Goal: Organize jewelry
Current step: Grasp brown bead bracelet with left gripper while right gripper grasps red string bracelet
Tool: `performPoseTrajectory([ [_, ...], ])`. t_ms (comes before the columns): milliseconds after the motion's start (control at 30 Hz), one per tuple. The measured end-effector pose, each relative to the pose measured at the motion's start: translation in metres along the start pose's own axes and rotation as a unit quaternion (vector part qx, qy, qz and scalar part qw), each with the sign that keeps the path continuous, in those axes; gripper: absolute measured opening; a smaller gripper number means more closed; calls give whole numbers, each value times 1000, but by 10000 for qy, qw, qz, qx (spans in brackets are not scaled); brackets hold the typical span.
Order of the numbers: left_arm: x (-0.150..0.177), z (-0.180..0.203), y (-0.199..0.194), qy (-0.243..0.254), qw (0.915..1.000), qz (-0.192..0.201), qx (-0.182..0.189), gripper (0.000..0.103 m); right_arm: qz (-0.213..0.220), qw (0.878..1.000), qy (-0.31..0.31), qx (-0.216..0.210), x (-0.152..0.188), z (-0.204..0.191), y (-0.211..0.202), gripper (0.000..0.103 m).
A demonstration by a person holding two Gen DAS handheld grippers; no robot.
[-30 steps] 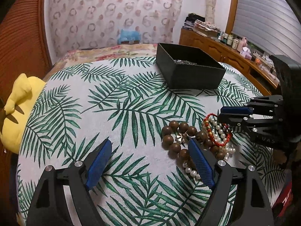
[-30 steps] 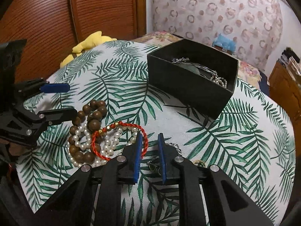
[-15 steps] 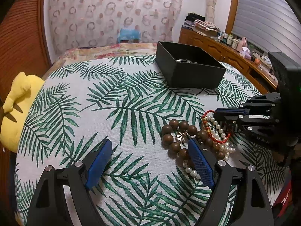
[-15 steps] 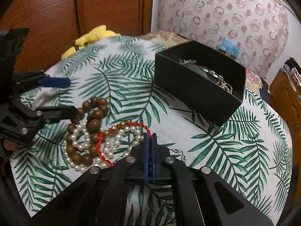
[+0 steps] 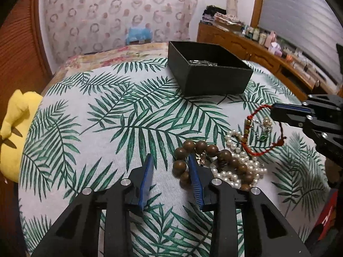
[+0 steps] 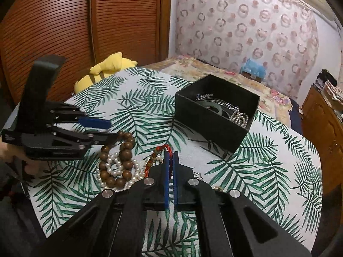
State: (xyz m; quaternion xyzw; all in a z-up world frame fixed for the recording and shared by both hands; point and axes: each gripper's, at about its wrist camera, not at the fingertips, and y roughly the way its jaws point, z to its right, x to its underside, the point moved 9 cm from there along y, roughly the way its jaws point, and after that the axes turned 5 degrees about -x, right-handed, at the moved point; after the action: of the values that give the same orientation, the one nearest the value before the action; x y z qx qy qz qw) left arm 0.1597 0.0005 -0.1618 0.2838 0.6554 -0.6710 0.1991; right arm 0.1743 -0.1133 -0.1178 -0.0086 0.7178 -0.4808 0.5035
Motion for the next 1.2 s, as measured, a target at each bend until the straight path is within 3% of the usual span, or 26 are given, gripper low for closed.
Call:
performPoseTrajectory([
  [300, -6, 3, 14, 342, 9991, -178, -176, 32, 1, 9999, 146, -85, 4, 4, 1, 3],
  [433, -5, 8, 12, 367, 9992, -153, -13, 13, 8, 9998, 167, -93, 5, 5, -1, 3],
  [467, -5, 10, 10, 403, 9991, -138, -40, 13, 7, 9998, 178, -93, 6, 6, -1, 3],
  [700, -13, 17, -17, 256, 9992, 232, 187, 13, 51, 9994, 300, -157, 8, 10, -2, 3],
  [833, -21, 23, -47, 242, 9976, 610, 228, 13, 48, 9993, 340, -139, 8, 11, -3, 3],
  [1200, -47, 30, -89, 231, 9925, 1169, 273, 13, 231, 9992, 331, -78, -5, 15, -22, 3],
])
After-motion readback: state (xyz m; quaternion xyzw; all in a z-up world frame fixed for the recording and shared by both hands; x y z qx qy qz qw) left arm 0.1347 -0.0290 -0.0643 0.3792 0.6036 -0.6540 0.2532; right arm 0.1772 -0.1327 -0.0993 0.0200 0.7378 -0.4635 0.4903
